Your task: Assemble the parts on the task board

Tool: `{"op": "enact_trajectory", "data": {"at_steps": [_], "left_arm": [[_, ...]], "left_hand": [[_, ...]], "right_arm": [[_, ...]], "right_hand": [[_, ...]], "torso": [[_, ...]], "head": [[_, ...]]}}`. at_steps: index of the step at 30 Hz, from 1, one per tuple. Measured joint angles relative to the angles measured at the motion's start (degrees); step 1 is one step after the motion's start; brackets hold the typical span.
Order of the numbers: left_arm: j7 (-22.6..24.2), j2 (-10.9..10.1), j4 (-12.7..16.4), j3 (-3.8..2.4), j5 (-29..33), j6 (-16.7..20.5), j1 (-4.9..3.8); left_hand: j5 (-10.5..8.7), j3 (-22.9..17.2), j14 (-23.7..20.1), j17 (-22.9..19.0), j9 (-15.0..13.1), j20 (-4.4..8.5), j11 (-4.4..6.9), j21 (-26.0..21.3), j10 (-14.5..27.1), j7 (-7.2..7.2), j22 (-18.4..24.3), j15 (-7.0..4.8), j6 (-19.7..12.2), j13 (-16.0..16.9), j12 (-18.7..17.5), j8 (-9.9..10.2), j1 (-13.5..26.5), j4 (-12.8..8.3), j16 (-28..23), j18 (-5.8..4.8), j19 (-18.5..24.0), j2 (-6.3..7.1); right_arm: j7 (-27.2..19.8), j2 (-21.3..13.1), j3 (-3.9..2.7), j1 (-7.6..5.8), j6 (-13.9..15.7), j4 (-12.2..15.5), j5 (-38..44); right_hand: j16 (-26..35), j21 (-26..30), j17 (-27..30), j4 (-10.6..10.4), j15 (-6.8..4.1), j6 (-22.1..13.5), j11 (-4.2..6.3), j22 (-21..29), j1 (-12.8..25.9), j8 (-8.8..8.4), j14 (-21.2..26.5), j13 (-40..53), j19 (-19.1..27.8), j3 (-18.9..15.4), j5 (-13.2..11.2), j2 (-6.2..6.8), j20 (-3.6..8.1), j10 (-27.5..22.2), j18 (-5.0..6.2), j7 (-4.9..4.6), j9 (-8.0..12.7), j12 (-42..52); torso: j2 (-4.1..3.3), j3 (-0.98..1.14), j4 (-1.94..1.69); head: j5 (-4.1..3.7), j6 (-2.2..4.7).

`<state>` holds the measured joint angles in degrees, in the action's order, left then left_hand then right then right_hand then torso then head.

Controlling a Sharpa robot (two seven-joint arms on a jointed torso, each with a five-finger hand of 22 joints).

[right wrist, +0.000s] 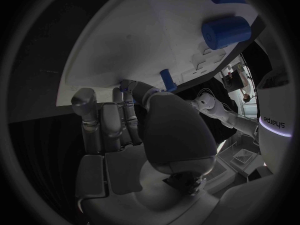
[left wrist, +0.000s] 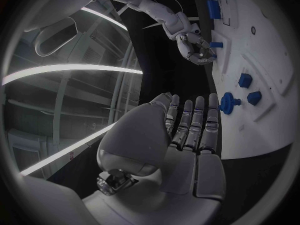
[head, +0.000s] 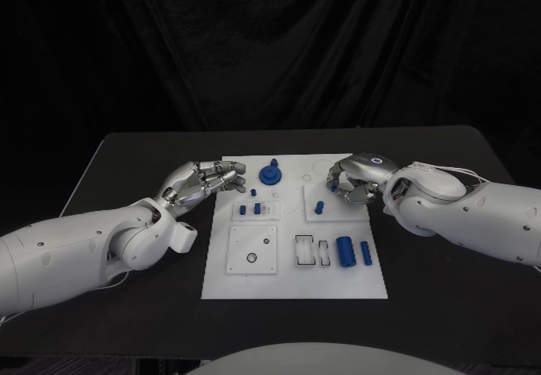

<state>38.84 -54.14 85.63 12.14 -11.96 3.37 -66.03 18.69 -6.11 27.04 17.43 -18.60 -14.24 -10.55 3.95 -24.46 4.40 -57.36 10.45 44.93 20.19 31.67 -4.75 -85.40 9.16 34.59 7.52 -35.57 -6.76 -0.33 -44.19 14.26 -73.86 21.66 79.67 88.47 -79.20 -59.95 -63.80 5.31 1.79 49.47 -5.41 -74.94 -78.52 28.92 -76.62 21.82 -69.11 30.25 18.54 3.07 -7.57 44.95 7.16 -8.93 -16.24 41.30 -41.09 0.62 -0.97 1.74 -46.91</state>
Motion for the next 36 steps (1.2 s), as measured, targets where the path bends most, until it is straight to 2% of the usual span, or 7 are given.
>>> {"op": "enact_trajectory", "data": {"at_steps": [9,25,32,36], "left_arm": [[0.0,0.0,-0.1,0.00,0.0,0.0,0.04],[0.0,0.0,-0.4,0.00,0.0,-0.1,0.07],[0.0,-0.2,-0.3,0.00,0.0,-0.1,0.09],[0.0,-0.2,-0.4,0.00,0.0,0.0,0.09]], "left_hand": [[0.00,0.0,0.0,0.0,0.0,0.00,0.00,0.0,0.0,0.00,0.0,0.00,0.0,0.0,0.0,0.0,0.0,0.0,0.0,0.00,0.0,0.00],[0.18,-0.2,0.0,0.0,0.0,0.00,-0.20,0.0,0.2,0.00,0.1,0.00,0.0,-0.1,0.0,0.0,0.0,-0.2,0.0,0.00,0.0,0.01],[0.18,-0.2,0.0,-0.1,0.0,0.00,-0.20,0.0,0.2,0.00,0.1,0.00,0.0,-0.1,0.0,0.0,0.0,-0.2,0.0,0.00,0.0,0.01],[0.18,-0.2,0.0,-0.1,0.0,0.01,-0.20,0.0,0.2,0.00,0.2,-0.01,0.0,-0.2,0.0,-0.1,0.0,-0.2,0.0,0.00,0.0,0.01]], "right_arm": [[-0.1,-0.7,-0.02,-0.40,0.2,0.7,0.0],[-0.1,-1.0,-0.06,-3.04,0.9,2.2,-0.6],[-0.1,-2.1,-0.05,-3.75,1.2,5.2,-0.7],[-0.1,-2.5,-0.05,-3.94,1.5,8.1,-0.9]], "right_hand": [[0.2,0.0,0.5,-0.3,-0.20,0.0,-0.01,0.0,-0.1,0.05,-0.2,-0.4,0.0,-0.5,0.5,-0.07,0.00,0.4,0.00,0.00,-0.3,-0.4],[0.2,0.1,0.6,-0.8,-0.41,0.0,-0.03,0.0,0.0,-0.26,0.0,-0.8,0.0,-0.9,0.5,-0.04,0.00,0.4,0.00,0.00,-0.4,-0.7],[0.2,0.4,0.8,-0.8,-0.41,0.0,-0.03,0.0,0.3,-0.31,0.0,-1.0,0.0,-0.9,0.5,0.27,0.00,0.4,0.00,0.00,-0.4,-1.0],[0.2,0.4,0.6,-0.8,-0.41,0.0,-0.03,0.0,0.3,-0.32,0.0,-1.1,0.0,-0.9,0.5,0.27,0.00,0.4,0.00,0.00,-0.5,-1.0]], "torso": [[0.03,-0.02,-0.01],[0.01,-0.03,0.05],[-0.05,-0.01,-0.01],[-0.08,-0.01,0.01]], "head": [[0.37,-0.20],[1.41,-0.96],[1.87,-1.26],[2.09,-1.47]]}}
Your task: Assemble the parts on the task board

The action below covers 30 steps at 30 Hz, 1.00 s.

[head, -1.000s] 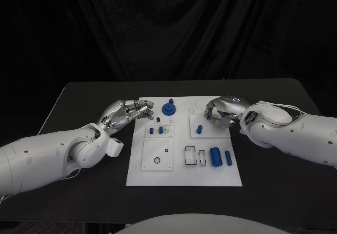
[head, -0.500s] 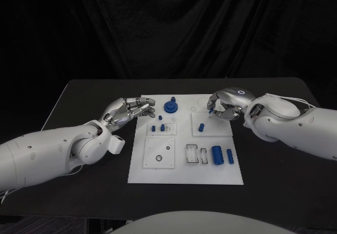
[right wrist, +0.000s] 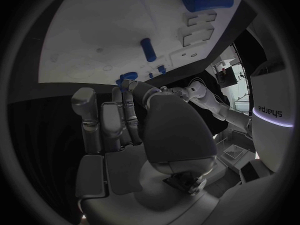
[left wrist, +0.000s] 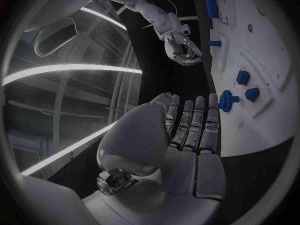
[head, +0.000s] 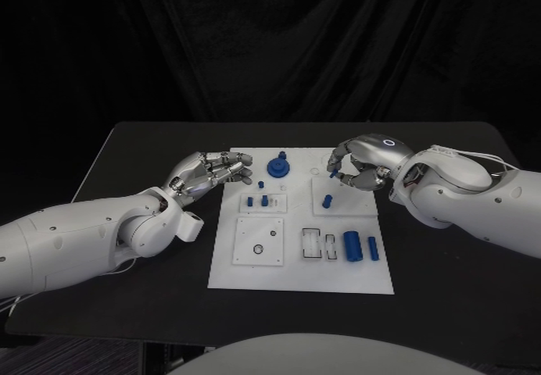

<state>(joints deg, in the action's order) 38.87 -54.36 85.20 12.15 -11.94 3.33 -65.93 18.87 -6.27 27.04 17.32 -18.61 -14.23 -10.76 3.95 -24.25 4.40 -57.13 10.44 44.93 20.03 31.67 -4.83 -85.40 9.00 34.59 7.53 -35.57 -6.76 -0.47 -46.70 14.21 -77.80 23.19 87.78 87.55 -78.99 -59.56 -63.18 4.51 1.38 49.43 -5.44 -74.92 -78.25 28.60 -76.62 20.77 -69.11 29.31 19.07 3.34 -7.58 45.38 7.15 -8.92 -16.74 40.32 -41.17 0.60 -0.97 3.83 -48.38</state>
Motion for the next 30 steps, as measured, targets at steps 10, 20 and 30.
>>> {"op": "enact_trajectory", "data": {"at_steps": [10,20,30], "left_arm": [[0.0,0.2,-0.6,0.00,0.0,0.1,0.02],[0.0,-0.8,-0.5,0.01,0.0,0.4,0.05],[0.0,-1.4,-0.5,0.01,0.1,0.8,0.07]], "left_hand": [[-0.23,1.7,-4.0,-1.6,0.6,0.69,-0.63,-0.3,1.8,0.82,3.2,-0.52,-0.8,-1.5,1.6,-0.1,1.9,1.7,-1.5,-0.01,5.5,-0.20],[-0.23,1.7,-4.4,-1.9,0.8,0.73,-0.65,-0.3,1.8,0.82,3.9,-0.50,-0.8,-1.8,1.8,-0.1,1.9,1.7,-1.7,-0.01,6.3,-0.21],[-0.23,1.7,-4.5,-1.9,0.8,0.73,-0.65,-0.3,1.8,0.82,4.1,-0.42,-0.8,-1.9,2.0,-0.1,1.9,1.7,-1.7,-0.01,6.3,-0.21]], "right_arm": [[-0.6,2.1,0.00,0.07,0.6,4.7,-0.4],[-1.1,6.2,0.00,1.20,0.7,4.9,-0.4],[-0.9,9.8,0.00,3.08,-0.2,3.6,1.4]], "right_hand": [[0.0,0.0,-0.6,0.0,-0.12,0.0,0.12,0.0,0.0,-0.43,-0.1,-0.3,-0.2,0.0,0.4,0.00,0.20,0.5,0.00,0.00,-0.1,-0.4],[-0.9,-1.8,-2.5,0.0,-0.21,0.0,-0.02,0.0,-0.4,-0.98,-1.4,-0.5,-1.7,0.0,0.9,0.39,0.31,0.6,0.00,0.01,-0.2,-0.4],[-1.2,-1.8,-2.6,-0.2,-0.09,-0.1,-0.10,0.0,-0.4,-1.75,-1.6,-0.7,-2.0,-0.2,2.5,0.39,0.30,0.7,0.00,0.08,-0.2,-0.4]], "torso": [[0.01,0.00,-0.03],[0.09,-0.02,-0.01],[0.38,-0.22,-0.02]], "head": [[0.18,-0.66],[0.44,-1.38],[1.19,-1.62]]}}
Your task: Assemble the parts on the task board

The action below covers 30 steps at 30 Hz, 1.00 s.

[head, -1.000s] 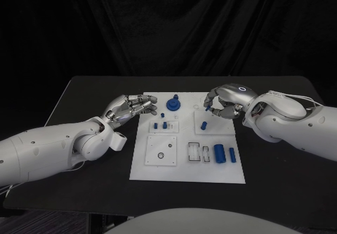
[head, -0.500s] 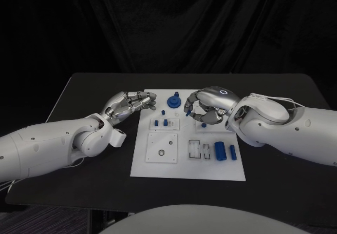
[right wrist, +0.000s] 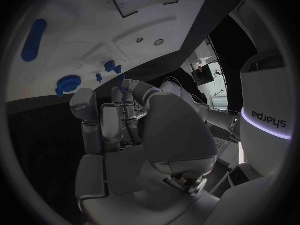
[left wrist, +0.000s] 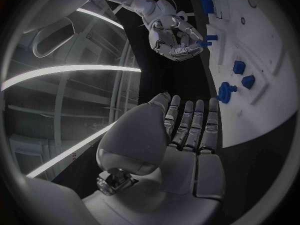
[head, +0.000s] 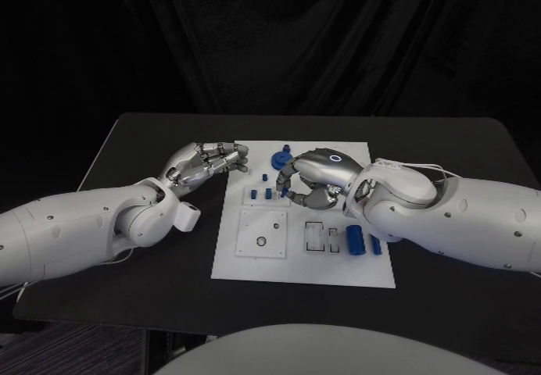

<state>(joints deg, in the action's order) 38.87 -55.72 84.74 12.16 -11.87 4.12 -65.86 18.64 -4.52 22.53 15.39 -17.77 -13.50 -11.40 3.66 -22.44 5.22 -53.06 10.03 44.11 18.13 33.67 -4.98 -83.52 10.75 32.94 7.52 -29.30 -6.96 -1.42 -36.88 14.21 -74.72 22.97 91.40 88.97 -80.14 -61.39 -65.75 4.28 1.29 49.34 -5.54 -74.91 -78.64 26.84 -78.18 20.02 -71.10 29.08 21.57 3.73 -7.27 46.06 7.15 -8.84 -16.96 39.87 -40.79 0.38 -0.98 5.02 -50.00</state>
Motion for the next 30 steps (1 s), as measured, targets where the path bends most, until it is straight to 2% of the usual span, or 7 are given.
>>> {"op": "enact_trajectory", "data": {"at_steps": [10,19,30], "left_arm": [[0.0,0.7,-0.4,0.00,2.0,0.0,0.23],[0.0,1.1,-0.8,0.00,3.1,-0.1,0.42],[0.0,1.2,-0.8,0.00,3.6,-0.1,0.76]], "left_hand": [[0.28,0.0,0.0,-0.1,0.1,0.00,0.00,0.0,0.0,0.00,0.3,0.00,0.0,-0.1,0.3,-0.2,-0.2,0.0,0.0,0.00,0.0,-0.23],[0.28,0.0,0.0,-0.1,0.1,0.00,0.00,0.0,0.0,0.00,0.4,0.00,0.0,-0.2,0.3,-0.2,-0.2,0.0,0.0,0.00,0.0,-0.23],[0.49,0.0,0.0,-0.1,0.2,-0.07,-0.20,0.0,0.2,0.00,0.5,0.00,0.0,-0.4,0.3,-0.2,-0.5,0.0,0.0,0.00,0.1,-0.46]], "right_arm": [[0.1,1.4,0.00,2.23,-1.4,0.0,2.9],[0.2,2.0,0.00,3.69,-2.2,-0.5,4.2],[0.2,2.4,0.00,4.68,-2.7,-1.1,4.8]], "right_hand": [[-0.2,-0.9,-0.2,0.1,-0.16,0.0,0.22,0.0,0.0,-0.28,-0.2,-0.2,-0.6,-0.1,0.4,0.00,0.00,0.2,0.01,0.00,0.0,-0.2],[-0.2,-0.9,-0.2,0.3,-0.16,0.0,0.22,0.0,0.0,-0.51,-0.2,-0.1,-0.6,-0.3,0.6,0.00,0.00,0.2,0.01,0.01,0.0,-0.2],[-0.2,-0.9,0.0,0.3,-0.16,0.0,0.21,0.0,0.0,-0.55,-0.2,-0.1,-0.6,-0.3,1.0,0.00,0.00,0.2,0.01,0.01,0.0,-0.3]], "torso": [[-0.03,0.01,-0.12],[-0.12,0.03,-0.18],[-0.15,0.03,-0.20]], "head": [[0.28,-0.01],[0.65,-0.01],[0.82,-0.01]]}}
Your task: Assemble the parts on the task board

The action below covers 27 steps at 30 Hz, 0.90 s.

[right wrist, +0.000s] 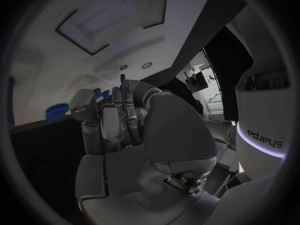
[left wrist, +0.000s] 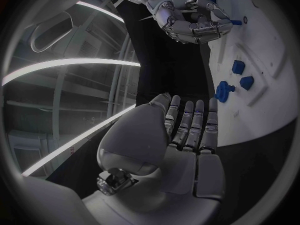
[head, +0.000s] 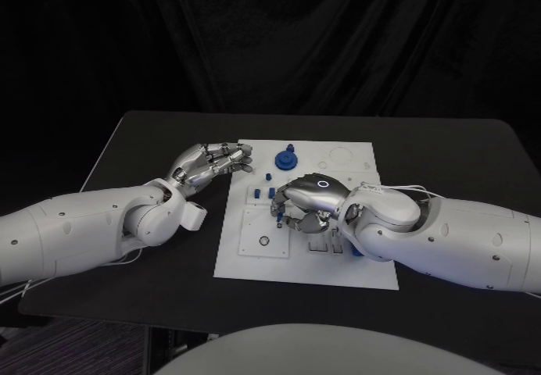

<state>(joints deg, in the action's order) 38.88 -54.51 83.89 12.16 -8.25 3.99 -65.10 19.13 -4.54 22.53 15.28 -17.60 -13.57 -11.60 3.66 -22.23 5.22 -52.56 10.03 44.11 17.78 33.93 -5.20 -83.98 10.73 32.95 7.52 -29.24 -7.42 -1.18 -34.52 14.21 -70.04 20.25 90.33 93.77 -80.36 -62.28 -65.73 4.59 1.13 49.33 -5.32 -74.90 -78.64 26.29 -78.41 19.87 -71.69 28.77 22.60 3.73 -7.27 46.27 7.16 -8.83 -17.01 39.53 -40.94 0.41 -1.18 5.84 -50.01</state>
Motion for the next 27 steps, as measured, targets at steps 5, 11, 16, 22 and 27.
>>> {"op": "enact_trajectory", "data": {"at_steps": [5,11,16,22,27], "left_arm": [[0.0,0.0,0.0,0.00,0.1,0.0,0.12],[0.0,0.1,0.0,0.00,0.1,-0.1,0.30],[0.0,0.1,-0.1,0.00,0.2,-0.2,0.49],[0.0,0.2,-0.2,0.00,0.2,-0.2,0.75],[0.0,0.3,-0.3,0.00,0.2,-0.2,1.03]], "left_hand": [[0.00,-0.1,0.0,0.0,0.0,-0.13,0.00,0.0,0.0,0.00,0.0,0.00,0.0,0.0,0.0,0.0,0.0,-0.1,0.0,0.00,0.1,0.00],[0.19,-0.1,0.0,-0.1,0.0,-0.14,0.00,0.0,0.0,0.00,0.1,0.00,0.0,-0.1,0.0,0.0,0.0,-0.1,0.0,0.00,0.1,0.00],[0.21,-0.1,0.0,-0.1,0.1,-0.14,0.00,0.0,0.0,0.00,0.1,0.00,0.0,-0.1,0.0,0.0,-0.1,-0.1,0.0,0.00,0.1,-0.15],[0.20,-0.3,0.0,-0.1,0.1,-0.14,0.00,0.0,0.0,0.00,0.2,0.00,0.0,-0.2,0.0,0.0,-0.2,-0.3,0.0,0.00,0.1,-0.23],[0.19,-0.3,0.0,-0.1,0.1,-0.14,0.00,0.0,0.0,0.00,0.2,0.00,0.0,-0.2,0.0,0.0,-0.2,-0.3,0.0,0.00,0.1,-0.23]], "right_arm": [[0.0,0.1,0.00,0.18,-0.1,-0.3,0.1],[0.0,0.1,0.00,0.29,-0.3,-0.5,0.2],[0.1,0.1,0.00,0.33,-0.5,-0.6,0.2],[0.1,0.1,-0.01,0.49,-1.0,-0.6,0.2],[0.1,0.2,-0.07,0.56,-1.1,-0.6,0.2]], "right_hand": [[0.0,0.0,0.1,0.0,0.00,0.0,0.00,0.0,0.0,-0.23,0.0,0.0,0.0,0.0,0.0,0.00,0.00,0.0,0.00,0.00,0.0,0.0],[0.0,0.0,0.2,0.0,0.00,0.0,-0.21,0.0,0.0,-0.28,0.0,0.0,0.0,0.0,0.0,0.00,0.00,0.2,0.00,0.00,0.0,0.0],[0.0,0.0,0.3,0.2,0.00,0.0,-0.21,0.0,-0.2,-0.28,0.0,0.0,0.0,-0.2,0.0,0.21,0.00,0.2,0.00,0.00,0.0,0.0],[0.0,0.4,0.6,0.2,0.00,0.0,-0.21,0.0,-0.2,-0.28,0.0,0.0,0.0,-0.2,0.0,0.21,0.00,0.2,0.00,0.00,0.0,0.0],[0.0,0.4,0.6,0.2,0.00,0.0,-0.21,0.0,-0.2,-0.28,0.0,0.0,0.0,-0.2,0.0,0.21,0.00,0.2,0.00,0.01,0.0,0.0]], "torso": [[-0.01,0.00,-0.01],[-0.01,0.00,0.00],[-0.01,-0.01,0.01],[-0.01,-0.01,0.03],[-0.01,0.00,0.05]], "head": [[-0.01,0.00],[0.05,0.00],[0.17,0.00],[0.31,0.00],[0.34,0.00]]}}
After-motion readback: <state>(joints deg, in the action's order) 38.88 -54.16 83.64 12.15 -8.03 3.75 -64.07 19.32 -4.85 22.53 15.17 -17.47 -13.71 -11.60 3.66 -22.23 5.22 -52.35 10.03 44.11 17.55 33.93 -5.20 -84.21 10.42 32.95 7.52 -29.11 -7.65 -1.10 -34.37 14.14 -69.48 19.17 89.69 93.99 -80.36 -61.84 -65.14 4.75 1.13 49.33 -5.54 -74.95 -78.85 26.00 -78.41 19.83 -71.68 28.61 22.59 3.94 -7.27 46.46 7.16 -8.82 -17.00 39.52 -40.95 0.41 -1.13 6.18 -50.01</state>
